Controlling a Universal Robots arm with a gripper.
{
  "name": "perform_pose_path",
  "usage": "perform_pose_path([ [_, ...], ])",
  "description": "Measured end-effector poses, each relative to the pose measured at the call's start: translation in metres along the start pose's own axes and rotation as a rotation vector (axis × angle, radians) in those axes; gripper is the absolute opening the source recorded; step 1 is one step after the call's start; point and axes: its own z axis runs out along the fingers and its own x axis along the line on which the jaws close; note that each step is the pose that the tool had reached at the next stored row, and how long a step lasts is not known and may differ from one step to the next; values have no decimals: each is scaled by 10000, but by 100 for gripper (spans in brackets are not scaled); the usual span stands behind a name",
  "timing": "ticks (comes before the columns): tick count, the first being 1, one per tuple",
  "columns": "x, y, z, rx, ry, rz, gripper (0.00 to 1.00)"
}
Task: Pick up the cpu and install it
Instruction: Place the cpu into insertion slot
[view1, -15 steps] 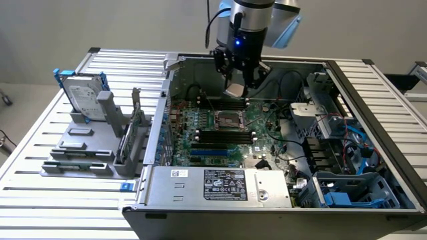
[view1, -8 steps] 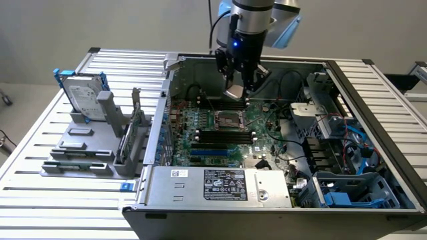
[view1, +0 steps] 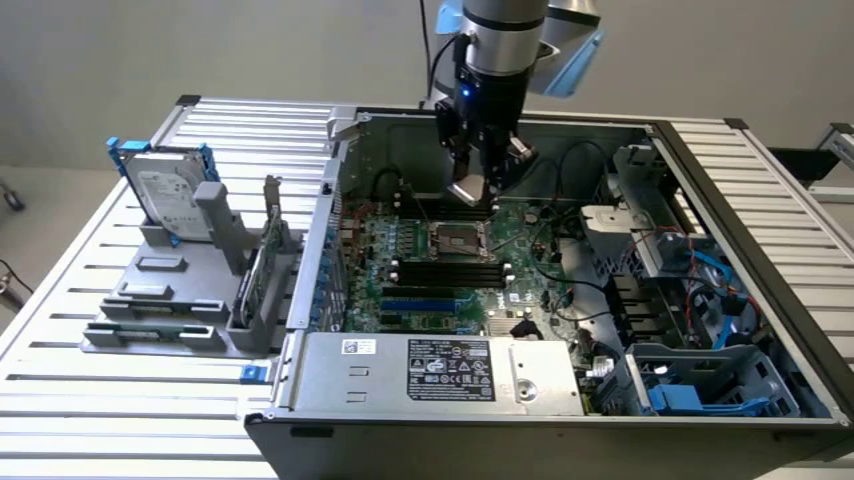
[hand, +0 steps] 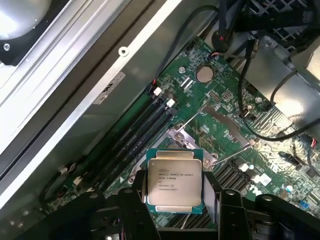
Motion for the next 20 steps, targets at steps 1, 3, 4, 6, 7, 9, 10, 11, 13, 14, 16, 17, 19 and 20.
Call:
perform_pose_path([
  [1, 0, -1, 9, -7, -9, 180, 55],
  [3, -1, -1, 31, -24, -28, 548, 55],
  [4, -2, -2, 42, -31, -38, 729, 55],
  [6, -3, -3, 66, -46, -57, 1088, 55],
  [7, -3, -4, 78, -53, -68, 1278, 55],
  [9, -4, -5, 104, -68, -86, 1637, 55],
  [10, -5, -6, 117, -75, -95, 1815, 55],
  [11, -6, -7, 131, -82, -104, 2007, 55],
  [13, -7, -8, 157, -92, -122, 2365, 55],
  [14, -7, -9, 170, -97, -130, 2534, 55],
  [16, -8, -10, 198, -107, -146, 2899, 55],
  [17, -9, -11, 213, -113, -155, 3094, 55],
  [19, -10, -13, 241, -124, -174, 3453, 55],
  [20, -11, -14, 254, -129, -183, 3633, 55],
])
